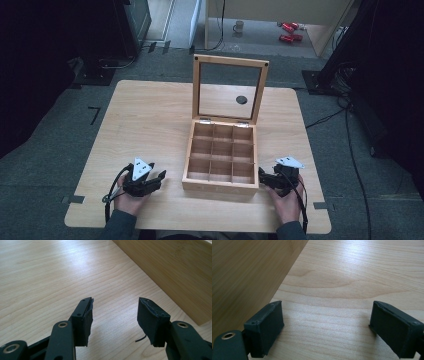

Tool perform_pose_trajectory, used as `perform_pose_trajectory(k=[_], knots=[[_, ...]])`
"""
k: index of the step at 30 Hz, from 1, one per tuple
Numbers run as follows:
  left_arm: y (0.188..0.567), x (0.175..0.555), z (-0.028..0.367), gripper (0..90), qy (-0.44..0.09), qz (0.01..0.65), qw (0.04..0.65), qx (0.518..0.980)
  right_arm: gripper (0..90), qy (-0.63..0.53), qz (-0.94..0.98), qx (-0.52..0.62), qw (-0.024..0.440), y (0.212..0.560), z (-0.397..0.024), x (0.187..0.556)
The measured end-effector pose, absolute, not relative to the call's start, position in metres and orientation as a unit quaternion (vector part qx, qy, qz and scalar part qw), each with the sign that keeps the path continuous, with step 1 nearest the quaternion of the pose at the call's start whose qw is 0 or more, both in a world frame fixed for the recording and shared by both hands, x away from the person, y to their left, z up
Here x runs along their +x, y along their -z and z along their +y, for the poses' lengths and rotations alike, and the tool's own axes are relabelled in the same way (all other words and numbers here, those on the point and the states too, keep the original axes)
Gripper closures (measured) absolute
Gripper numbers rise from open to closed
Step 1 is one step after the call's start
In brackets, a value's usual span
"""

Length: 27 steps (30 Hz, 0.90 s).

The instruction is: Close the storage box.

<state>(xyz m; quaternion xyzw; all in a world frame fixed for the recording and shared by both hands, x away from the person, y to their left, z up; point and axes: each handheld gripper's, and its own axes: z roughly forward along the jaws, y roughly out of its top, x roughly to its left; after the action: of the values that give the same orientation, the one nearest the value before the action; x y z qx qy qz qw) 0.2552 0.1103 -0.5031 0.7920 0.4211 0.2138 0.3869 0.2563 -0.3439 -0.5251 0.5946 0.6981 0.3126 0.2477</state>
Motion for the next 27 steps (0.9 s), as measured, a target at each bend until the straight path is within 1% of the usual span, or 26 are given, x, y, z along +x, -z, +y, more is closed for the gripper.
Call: perform_pose_trajectory(k=[12,22,27], knots=[[0.5038,0.2602,0.1135,46.5,-0.219,0.425,0.382,0.791,13.4,-0.316,0.700,0.590,0.248,0.5249,-0.3432,0.2562],[0.5001,0.2611,0.1162,46.5,-0.203,0.431,0.397,0.785,12.8,-0.316,0.703,0.588,0.247,0.5249,-0.3402,0.2574],[0.4956,0.2596,0.1156,46.4,-0.203,0.428,0.403,0.783,15.7,-0.318,0.704,0.584,0.248,0.5246,-0.3399,0.2565]])
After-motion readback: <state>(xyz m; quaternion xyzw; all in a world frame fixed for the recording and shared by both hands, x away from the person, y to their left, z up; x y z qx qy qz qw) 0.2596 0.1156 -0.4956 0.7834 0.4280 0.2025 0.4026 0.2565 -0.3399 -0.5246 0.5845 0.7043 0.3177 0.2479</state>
